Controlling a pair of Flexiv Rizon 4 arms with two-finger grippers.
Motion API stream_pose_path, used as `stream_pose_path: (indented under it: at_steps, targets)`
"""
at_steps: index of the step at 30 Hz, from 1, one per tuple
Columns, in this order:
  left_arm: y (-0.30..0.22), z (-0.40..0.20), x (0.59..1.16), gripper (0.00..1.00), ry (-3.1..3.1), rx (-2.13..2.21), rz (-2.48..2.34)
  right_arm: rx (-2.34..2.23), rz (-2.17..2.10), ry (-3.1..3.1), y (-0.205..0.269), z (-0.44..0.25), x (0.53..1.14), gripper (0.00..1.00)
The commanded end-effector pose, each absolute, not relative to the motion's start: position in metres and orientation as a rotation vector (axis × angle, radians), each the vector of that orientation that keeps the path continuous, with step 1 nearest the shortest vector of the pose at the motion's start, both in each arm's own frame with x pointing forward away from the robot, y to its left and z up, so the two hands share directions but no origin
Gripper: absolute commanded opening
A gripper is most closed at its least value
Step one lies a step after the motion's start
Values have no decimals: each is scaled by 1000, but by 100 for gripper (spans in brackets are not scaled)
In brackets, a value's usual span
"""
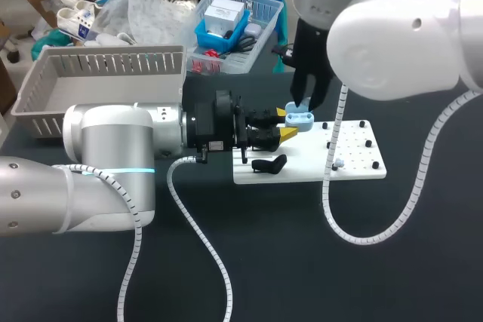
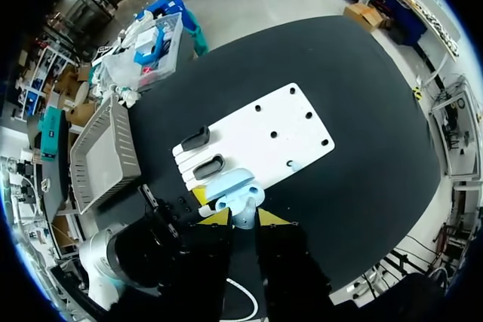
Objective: Pick up each earbud case from the left stands, insert the matching earbuds, close the lid, and place the case in the box.
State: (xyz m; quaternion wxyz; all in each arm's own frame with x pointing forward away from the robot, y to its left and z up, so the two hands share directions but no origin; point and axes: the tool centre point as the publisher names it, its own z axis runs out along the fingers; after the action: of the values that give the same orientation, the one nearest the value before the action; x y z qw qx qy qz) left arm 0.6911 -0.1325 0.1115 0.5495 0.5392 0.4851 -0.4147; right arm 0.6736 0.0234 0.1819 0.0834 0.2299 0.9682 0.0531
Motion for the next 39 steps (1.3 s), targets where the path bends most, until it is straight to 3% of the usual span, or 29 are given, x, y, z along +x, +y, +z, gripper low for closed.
stream_pose_path:
  at_steps: [1, 39]
  targets:
    - [-133, 111, 691, 0, 1147, 1273, -980, 689, 153, 2894, 24, 182, 674, 0]
    - [-133, 111, 691, 0, 1147, 1273, -980, 699, 156, 2910, 25, 169, 675, 0]
